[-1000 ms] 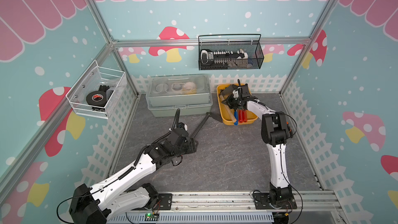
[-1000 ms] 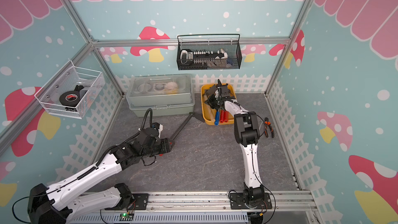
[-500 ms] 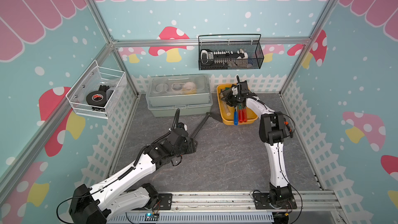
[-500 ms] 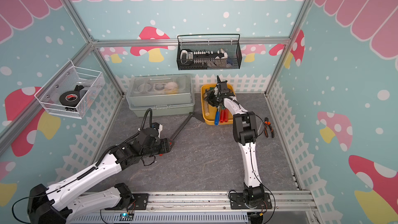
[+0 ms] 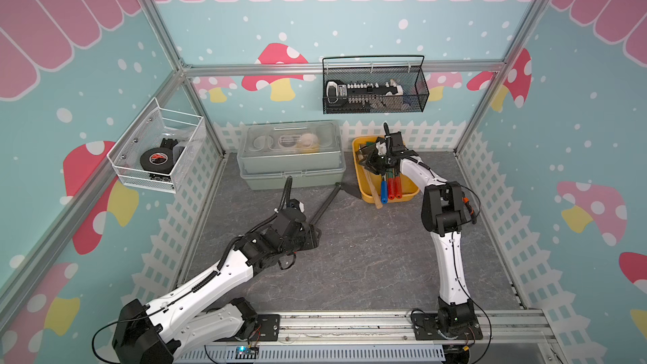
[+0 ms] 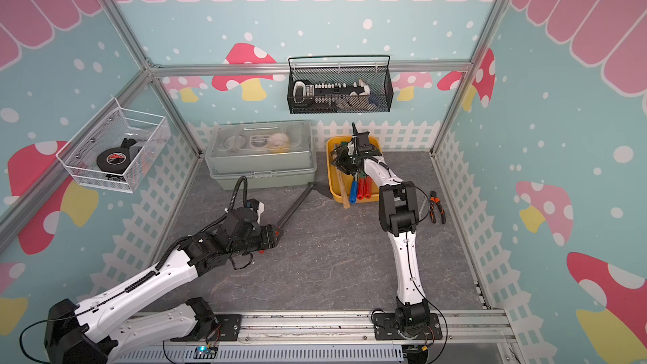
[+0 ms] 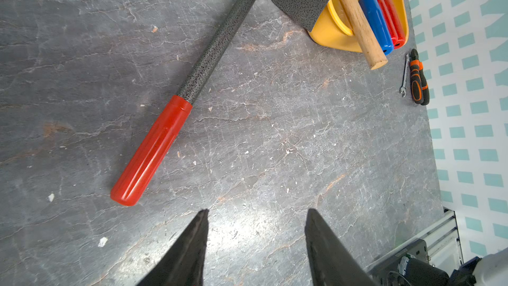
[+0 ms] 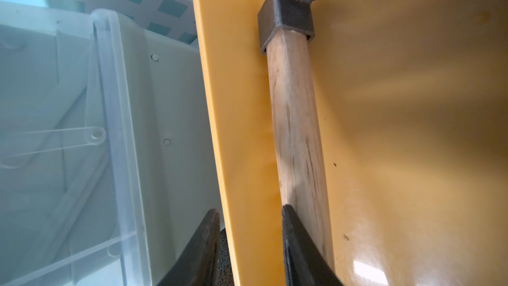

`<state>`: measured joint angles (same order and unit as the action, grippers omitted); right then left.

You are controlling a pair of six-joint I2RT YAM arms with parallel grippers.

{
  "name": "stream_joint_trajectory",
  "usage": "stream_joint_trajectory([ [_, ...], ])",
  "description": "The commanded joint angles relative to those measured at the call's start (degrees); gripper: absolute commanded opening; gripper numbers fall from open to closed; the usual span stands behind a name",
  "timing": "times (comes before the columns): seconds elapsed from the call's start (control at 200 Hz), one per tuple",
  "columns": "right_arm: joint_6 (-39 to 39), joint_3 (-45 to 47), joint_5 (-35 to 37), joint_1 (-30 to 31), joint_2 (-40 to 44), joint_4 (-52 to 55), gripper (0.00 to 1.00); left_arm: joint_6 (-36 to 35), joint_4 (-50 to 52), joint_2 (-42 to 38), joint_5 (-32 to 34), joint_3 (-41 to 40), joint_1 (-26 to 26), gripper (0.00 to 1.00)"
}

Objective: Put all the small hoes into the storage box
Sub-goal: Place the hoe in the storage box.

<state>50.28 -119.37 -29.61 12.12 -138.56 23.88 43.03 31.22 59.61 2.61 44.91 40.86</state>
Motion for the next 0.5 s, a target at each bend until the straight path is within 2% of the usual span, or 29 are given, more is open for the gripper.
stream_joint_trajectory([
  [0.0,-2.30,2.14,0.94,0.19,3.21,2.05,0.38,-1.75,0.84,0.86,0.99,0.09,-0.52,0.56],
  [0.14,-4.42,4.41,1.83,0.19,6.55,2.04,0.40,-3.63,1.03,2.10,1.87,0.43,-0.67,0.58],
  [0.2,-5.52,5.83,2.01,0.20,8.42,1.81,0.41,-4.75,1.95,3.39,2.58,1.38,-0.75,0.61],
  [0.495,-8.75,19.33,3.33,0.20,20.43,-3.98,0.57,-11.48,2.88,11.15,4.15,6.35,-1.48,0.61],
])
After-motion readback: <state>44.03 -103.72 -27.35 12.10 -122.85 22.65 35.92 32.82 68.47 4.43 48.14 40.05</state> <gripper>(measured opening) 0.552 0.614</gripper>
